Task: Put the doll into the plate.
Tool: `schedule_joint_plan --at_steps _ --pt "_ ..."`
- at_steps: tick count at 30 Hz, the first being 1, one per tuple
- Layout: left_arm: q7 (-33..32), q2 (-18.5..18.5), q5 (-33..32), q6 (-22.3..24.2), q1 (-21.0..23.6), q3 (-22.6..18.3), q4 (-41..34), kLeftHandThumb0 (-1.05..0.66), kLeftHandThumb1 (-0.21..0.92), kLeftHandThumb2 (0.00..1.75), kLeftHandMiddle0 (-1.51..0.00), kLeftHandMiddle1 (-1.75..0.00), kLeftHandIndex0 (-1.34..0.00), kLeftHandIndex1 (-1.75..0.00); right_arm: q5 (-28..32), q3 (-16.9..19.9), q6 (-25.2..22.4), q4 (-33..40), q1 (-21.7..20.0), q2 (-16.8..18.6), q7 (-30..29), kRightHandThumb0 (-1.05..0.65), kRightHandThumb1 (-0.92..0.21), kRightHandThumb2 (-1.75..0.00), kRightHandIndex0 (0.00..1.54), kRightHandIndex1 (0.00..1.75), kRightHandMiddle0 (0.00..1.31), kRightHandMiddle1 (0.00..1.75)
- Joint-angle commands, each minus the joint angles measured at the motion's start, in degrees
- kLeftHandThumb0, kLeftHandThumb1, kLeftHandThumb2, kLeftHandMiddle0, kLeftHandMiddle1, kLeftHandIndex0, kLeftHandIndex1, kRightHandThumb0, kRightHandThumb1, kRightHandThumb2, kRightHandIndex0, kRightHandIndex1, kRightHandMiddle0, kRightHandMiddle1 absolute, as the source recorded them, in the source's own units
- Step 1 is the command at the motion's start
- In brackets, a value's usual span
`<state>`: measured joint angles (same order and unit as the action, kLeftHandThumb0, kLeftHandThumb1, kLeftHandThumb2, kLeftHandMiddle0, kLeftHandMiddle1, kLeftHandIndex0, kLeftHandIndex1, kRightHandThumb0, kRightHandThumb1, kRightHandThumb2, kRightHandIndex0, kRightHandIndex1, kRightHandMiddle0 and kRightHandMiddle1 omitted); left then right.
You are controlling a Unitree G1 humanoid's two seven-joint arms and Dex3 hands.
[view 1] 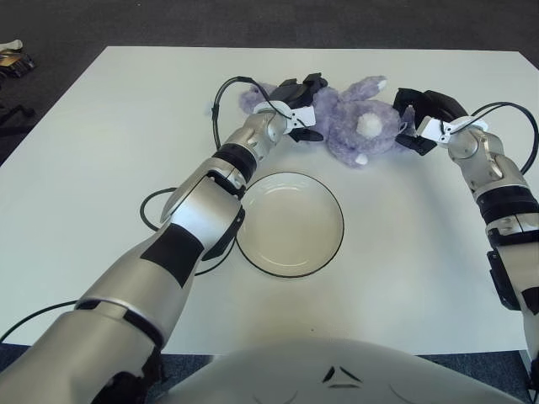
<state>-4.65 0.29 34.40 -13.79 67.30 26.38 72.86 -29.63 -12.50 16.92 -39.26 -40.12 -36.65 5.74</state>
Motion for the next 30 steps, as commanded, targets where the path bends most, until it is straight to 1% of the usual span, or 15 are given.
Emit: schedule_joint_plan --at_steps 1,2,4,6,10,13,17,22,23,24,26,30 --pt "1.5 0.6 1.0 1.1 1.8 1.0 0.5 -0.68 0.39 0.75 -0.18 -0.77 0.0 -0.49 0.6 0.7 0.1 2.5 1.6 -0.9 0.5 -0.01 -0.09 -1.58 0.67 1.75 0.66 1.75" --pt "1.7 0.6 1.1 1.3 1.9 1.1 0.5 -0.66 0.37 0.77 -0.2 -0.78 0.0 -0.48 0.6 0.8 0.0 2.9 1.8 -1.0 0.6 -0.01 -0.09 -1.58 0.67 1.75 0.66 1.75" --pt "2.5 0.7 1.5 1.7 2.3 1.7 0.8 -0.63 0.33 0.81 -0.24 -0.89 0.0 -0.48 0.8 1.0 0.5 4.0 2.4 -1.2 0.8 -0.01 -0.08 -1.58 0.67 1.75 0.66 1.75" --pt "2.9 0.7 1.7 2.0 2.6 1.9 1.0 -0.58 0.28 0.87 -0.27 -1.04 0.0 -0.47 1.0 1.2 0.7 5.0 2.9 -1.3 1.0 -0.01 -0.08 -1.59 0.68 1.75 0.66 1.75" --pt "3.9 0.4 1.8 2.6 4.2 1.9 2.2 -0.51 0.21 0.94 -0.36 -1.32 0.0 -0.52 1.7 2.1 0.1 9.6 5.2 -1.9 2.4 -0.01 -0.07 -1.6 0.68 1.75 0.67 1.75" --pt "5.3 0.5 1.7 2.7 6.0 1.7 2.7 -0.49 0.19 0.96 -0.4 -1.4 0.0 -0.54 2.1 2.6 -1.0 12.8 6.7 -1.8 3.3 -0.01 -0.06 -1.6 0.68 1.75 0.67 1.75" --pt "9.4 1.3 1.5 1.9 9.4 1.6 3.0 -0.49 0.2 0.97 -0.43 -1.44 0.0 -0.53 2.4 3.3 -2.5 17.1 8.8 -1.4 4.3 -0.01 -0.06 -1.6 0.69 1.75 0.67 1.75" --pt "12.4 2.3 2.3 0.1 12.0 2.3 3.4 -0.51 0.27 0.94 -0.39 -1.24 0.0 -0.57 2.7 4.0 -4.3 21.5 10.8 -1.0 5.4 -0.01 -0.06 -1.61 0.69 1.75 0.68 1.75" --pt "12.6 2.4 2.9 -0.4 12.5 2.8 3.5 -0.51 0.28 0.94 -0.38 -1.23 0.0 -0.58 3.0 4.1 -4.7 22.2 11.1 -0.9 5.9 -0.01 -0.04 -1.61 0.72 1.75 0.69 1.7" --pt "12.8 2.5 3.2 -0.8 12.8 3.1 3.5 -0.5 0.28 0.94 -0.39 -1.24 0.0 -0.6 3.2 4.2 -5.0 22.8 11.4 -0.8 6.3 -0.01 -0.01 -1.63 0.78 1.75 0.71 1.64" --pt "13.2 2.6 3.5 -1.7 13.6 3.5 3.7 -0.48 0.29 0.94 -0.4 -1.28 0.0 -0.62 3.5 4.3 -5.6 23.9 11.9 -0.7 7.2 -0.01 0.02 -1.65 0.84 1.75 0.73 1.58" --pt "13.7 2.9 3.3 -3.0 14.6 3.4 3.8 -0.45 0.29 0.96 -0.4 -1.32 0.0 -0.67 3.6 4.4 -6.4 25.2 12.4 -0.6 8.3 -0.01 0.04 -1.66 0.88 1.75 0.73 1.58"
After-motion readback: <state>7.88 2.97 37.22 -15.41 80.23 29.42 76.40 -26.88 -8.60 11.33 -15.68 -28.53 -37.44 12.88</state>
